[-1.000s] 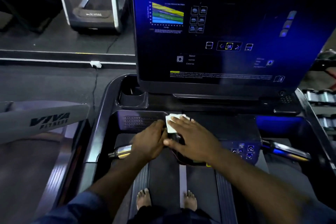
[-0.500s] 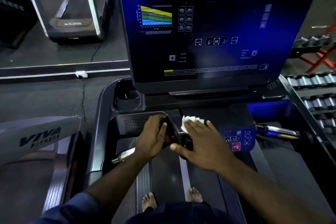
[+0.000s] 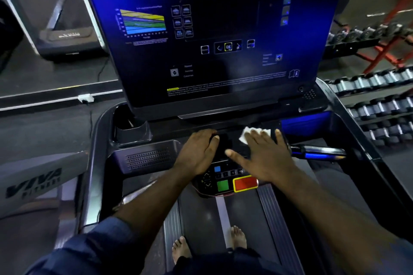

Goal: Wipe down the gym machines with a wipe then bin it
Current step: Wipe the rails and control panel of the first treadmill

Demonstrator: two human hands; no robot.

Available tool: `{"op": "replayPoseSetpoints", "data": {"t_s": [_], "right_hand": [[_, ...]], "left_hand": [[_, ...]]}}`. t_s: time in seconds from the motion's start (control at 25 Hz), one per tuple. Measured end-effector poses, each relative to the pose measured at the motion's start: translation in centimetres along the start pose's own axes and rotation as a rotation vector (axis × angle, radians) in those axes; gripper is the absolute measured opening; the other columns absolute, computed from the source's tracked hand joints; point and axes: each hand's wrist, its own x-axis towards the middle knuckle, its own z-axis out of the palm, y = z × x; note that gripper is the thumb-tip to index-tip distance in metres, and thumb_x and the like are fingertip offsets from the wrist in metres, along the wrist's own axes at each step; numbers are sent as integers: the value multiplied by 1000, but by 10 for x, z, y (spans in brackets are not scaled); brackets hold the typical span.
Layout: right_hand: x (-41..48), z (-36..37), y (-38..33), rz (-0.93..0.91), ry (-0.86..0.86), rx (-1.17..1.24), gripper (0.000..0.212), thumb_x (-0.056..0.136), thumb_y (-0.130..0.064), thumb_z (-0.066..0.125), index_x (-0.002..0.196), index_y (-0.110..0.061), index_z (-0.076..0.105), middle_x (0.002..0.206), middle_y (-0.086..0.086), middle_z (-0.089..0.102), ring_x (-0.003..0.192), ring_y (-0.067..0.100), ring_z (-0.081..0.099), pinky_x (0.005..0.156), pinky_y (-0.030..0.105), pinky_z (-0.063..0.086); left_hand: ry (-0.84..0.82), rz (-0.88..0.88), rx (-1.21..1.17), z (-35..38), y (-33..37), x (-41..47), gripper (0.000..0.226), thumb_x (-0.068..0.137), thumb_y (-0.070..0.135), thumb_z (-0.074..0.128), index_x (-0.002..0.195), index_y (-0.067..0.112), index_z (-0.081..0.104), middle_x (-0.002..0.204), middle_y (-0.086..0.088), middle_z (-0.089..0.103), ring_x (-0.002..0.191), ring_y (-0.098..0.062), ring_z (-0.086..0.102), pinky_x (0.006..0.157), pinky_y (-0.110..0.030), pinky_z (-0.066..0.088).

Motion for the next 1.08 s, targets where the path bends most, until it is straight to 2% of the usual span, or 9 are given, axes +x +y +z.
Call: {"op": "replayPoseSetpoints", "data": {"t_s": [0.08, 0.2, 0.32, 0.4, 0.48, 0.64, 0.8, 0.92, 1.08], "right_hand": [[19, 4, -24, -192, -37, 14, 96, 90, -87, 10, 165, -28, 17, 172, -7, 16, 159, 18, 11, 127, 52, -5], [23, -1, -22, -392, -60, 2, 76, 99, -74, 18, 165, -34, 14, 171, -12, 19, 159, 14, 12, 128, 53, -5], [-2, 0, 34, -269, 91, -83, 85, 95, -80, 5, 164, -33, 23, 171, -11, 21, 158, 11, 15, 127, 56, -4], [-27, 3, 61, -117, 177, -129, 94, 93, -83, 3, 163, -26, 29, 171, -4, 22, 158, 15, 19, 127, 57, 2], [-26, 5, 72, -58, 128, -80, 97, 92, -85, 3, 163, -24, 27, 173, -2, 18, 159, 17, 17, 128, 54, 7], [22, 2, 78, -91, 103, 122, 100, 86, -89, -2, 162, -30, 28, 172, -6, 19, 159, 15, 13, 128, 50, 13], [4, 9, 100, -75, 88, 355, 95, 91, -86, 15, 164, -26, 20, 173, -5, 11, 158, 21, 16, 126, 45, 20], [-35, 19, 94, -162, 106, 243, 104, 89, -91, 11, 166, -22, 14, 174, -2, 2, 160, 23, 5, 128, 44, 17], [8, 12, 102, -187, 107, 259, 102, 89, -89, 8, 164, -21, 21, 173, -1, 13, 160, 18, 6, 129, 44, 13]], "left_hand": [[40, -11, 39, 7, 3, 4, 45, 113, 44, 33, 137, 16, 59, 133, -6, 66, 122, -24, 56, 105, -32, 37], [-37, 15, 125, 12, 0, 15, 58, 109, 59, 19, 133, 22, 57, 125, -2, 66, 116, -23, 59, 102, -40, 44], [-139, 12, 157, 22, 19, 29, 73, 101, 76, 16, 142, 28, 51, 140, 0, 59, 128, -21, 54, 110, -46, 43], [-183, 94, 327, 32, 33, 29, 82, 98, 82, 14, 152, 28, 43, 156, 2, 46, 141, -19, 45, 120, -47, 34], [-186, 172, 458, 36, 40, 28, 81, 100, 80, 16, 155, 26, 39, 162, 1, 41, 146, -19, 40, 123, -47, 28], [-166, 151, 469, 34, 43, 25, 76, 103, 74, 24, 155, 22, 40, 161, -3, 44, 146, -21, 42, 121, -42, 29], [-185, 115, 520, 39, 41, 29, 88, 96, 85, 21, 157, 23, 37, 164, -3, 40, 148, -22, 39, 123, -43, 29], [-175, 91, 529, 40, 40, 30, 93, 92, 89, 20, 156, 23, 38, 163, -4, 41, 147, -24, 41, 122, -44, 30], [-167, 78, 549, 41, 41, 31, 94, 92, 89, 20, 154, 21, 41, 160, -5, 45, 144, -24, 44, 121, -45, 34]]}}
